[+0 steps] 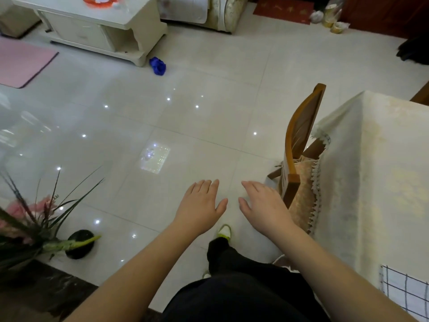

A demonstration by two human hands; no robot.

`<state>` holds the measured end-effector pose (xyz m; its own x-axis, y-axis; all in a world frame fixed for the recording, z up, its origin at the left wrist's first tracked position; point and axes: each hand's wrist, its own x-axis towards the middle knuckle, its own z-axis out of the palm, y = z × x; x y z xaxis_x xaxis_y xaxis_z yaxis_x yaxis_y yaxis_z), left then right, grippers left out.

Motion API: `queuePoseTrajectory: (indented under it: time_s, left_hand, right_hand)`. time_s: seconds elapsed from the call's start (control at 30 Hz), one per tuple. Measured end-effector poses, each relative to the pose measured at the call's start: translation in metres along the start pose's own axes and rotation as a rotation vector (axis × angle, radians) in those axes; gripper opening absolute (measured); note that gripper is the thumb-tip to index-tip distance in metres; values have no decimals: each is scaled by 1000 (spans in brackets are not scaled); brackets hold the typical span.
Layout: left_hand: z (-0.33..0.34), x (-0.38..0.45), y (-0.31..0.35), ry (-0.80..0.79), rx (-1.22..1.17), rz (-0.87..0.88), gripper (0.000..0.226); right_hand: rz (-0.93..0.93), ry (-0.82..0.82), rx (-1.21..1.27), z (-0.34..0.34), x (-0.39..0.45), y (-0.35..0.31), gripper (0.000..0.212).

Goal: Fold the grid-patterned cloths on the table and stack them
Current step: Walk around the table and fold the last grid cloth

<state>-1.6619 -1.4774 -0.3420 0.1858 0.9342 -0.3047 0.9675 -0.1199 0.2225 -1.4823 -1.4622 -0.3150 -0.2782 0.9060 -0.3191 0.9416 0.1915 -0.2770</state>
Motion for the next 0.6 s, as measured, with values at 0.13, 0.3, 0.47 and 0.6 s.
queuePoseTrajectory:
  time_s: [0.13,0.3,0.47,0.6]
  left_hand:
    - [-21,54,-19,20,31,21,89]
    - [-64,108,-40,-25,50,23,83]
    - [-97,165,-53,-7,55,40,62]
    - [-122,226,-62,9,36,87,60]
  right_hand:
    - [10,-9,9,-3,59,4,54]
    - [19,-9,1,-20,129,6,53]
    - [9,19,-10,-50,182,7,54]
    - [43,43,-1,-72,228,13,54]
